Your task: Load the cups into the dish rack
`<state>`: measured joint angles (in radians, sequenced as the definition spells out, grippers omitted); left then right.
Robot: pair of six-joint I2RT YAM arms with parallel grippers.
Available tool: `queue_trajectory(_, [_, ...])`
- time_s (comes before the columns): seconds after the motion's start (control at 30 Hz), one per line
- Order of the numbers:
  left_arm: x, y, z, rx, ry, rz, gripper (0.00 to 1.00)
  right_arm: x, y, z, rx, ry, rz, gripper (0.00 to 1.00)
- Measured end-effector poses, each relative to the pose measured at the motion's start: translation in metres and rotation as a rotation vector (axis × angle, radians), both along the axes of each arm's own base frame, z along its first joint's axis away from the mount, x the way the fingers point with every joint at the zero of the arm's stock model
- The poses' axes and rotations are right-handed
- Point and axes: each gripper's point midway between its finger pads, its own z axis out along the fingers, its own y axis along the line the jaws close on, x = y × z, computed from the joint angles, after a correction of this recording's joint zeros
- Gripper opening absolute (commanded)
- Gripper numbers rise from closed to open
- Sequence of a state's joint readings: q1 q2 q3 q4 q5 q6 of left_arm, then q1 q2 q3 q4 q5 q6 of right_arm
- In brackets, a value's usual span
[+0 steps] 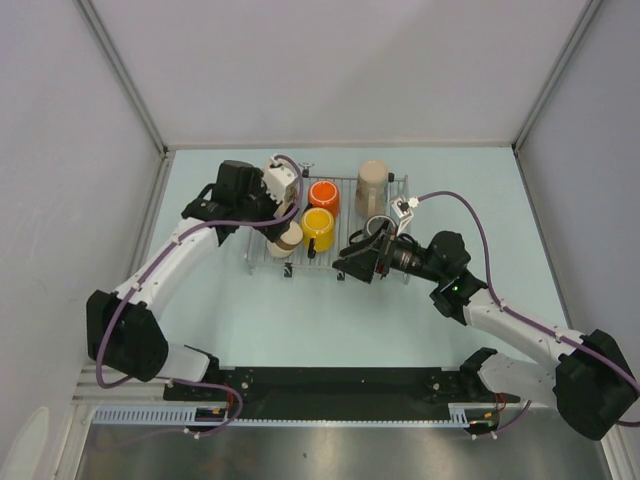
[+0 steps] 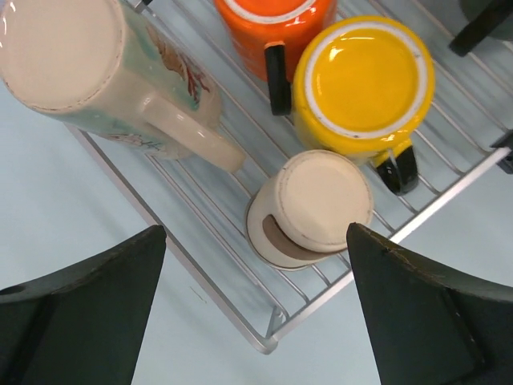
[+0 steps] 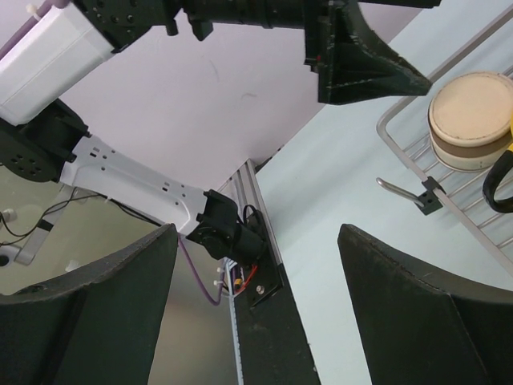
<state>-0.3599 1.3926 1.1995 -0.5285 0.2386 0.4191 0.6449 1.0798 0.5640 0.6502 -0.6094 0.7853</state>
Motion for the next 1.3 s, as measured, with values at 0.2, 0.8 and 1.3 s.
queue_trajectory(0.2, [0.023, 0.006, -0.025, 0.038, -0.010, 0.074, 1.00, 0.000, 0.000, 0.001, 0.002, -0.003, 0.002, 0.87])
queue_trajectory(0.8, [0.044, 0.024, -0.033, 0.052, -0.089, 0.164, 1.00, 0.000, 0.001, -0.002, -0.002, 0.002, 0.002, 0.87])
queue_trajectory(1.3, [0.036, 0.067, -0.032, 0.041, -0.111, 0.245, 1.00, 0.002, 0.002, -0.006, -0.009, 0.012, 0.002, 0.87])
